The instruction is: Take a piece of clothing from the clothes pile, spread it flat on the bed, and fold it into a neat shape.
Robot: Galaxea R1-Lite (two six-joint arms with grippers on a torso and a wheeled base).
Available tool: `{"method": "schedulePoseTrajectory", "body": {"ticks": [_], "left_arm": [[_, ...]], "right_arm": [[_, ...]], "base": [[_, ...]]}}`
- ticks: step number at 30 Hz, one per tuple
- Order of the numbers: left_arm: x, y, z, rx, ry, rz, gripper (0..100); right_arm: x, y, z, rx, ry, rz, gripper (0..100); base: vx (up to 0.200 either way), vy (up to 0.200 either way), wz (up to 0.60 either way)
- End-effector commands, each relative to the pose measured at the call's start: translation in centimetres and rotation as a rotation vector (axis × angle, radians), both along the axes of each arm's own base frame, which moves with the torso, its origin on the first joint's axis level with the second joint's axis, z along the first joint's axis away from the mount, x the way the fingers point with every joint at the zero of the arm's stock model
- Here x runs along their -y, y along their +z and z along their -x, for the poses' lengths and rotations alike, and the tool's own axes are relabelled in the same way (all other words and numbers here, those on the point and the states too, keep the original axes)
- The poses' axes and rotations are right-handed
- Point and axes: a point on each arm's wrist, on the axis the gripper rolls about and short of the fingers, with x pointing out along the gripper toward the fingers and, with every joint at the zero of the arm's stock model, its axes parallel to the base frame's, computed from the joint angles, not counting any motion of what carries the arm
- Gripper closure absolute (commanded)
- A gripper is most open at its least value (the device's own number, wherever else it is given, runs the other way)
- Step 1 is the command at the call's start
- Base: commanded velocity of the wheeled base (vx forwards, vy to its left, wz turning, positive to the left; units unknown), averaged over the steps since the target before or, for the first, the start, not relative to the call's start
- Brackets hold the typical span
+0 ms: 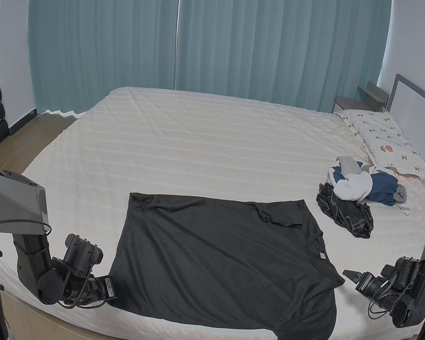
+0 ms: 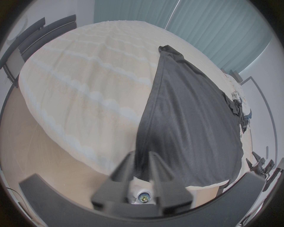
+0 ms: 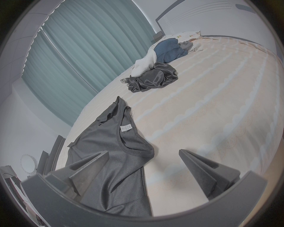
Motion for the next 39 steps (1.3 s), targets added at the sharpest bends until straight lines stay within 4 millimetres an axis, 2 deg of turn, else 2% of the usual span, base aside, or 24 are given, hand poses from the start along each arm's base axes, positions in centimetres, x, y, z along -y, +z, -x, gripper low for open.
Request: {"method": "schedulePoseTrajectory", "body": {"ticks": [1,6,13,22,30,39], "left_arm": [[-0.2,-0.3,0.7,-0.024,-0.006,-0.034,100],[-0.6,-0.4,1.0,-0.062,-0.015,-0.097,100],[-1.0,0.4,1.2,-0.072,-0.002,-0.133,100],[-1.6,0.4,1.3,-0.078,0.005,-0.172,100],[-1.5,0.4,1.2,-0.076,0.005,-0.172,100],[-1.5,0.2,1.1,-0.08,0.005,-0.169,100]], "right_arm": [[0.0,0.0,0.0,0.005,-0.001,0.001,0],[0.0,-0.1,0.5,-0.013,0.004,-0.002,0],[-0.4,-0.4,1.5,-0.051,0.05,-0.006,0],[-1.0,-2.5,3.9,-0.174,0.188,0.082,0],[-1.3,-2.6,3.9,-0.169,0.229,0.058,0],[-3.5,-3.1,2.8,-0.163,0.301,0.007,0]], "base": [[0.0,0.0,0.0],[0.0,0.0,0.0],[0.0,0.0,0.0],[0.0,0.0,0.0],[0.0,0.0,0.0],[0.0,0.0,0.0]]}}
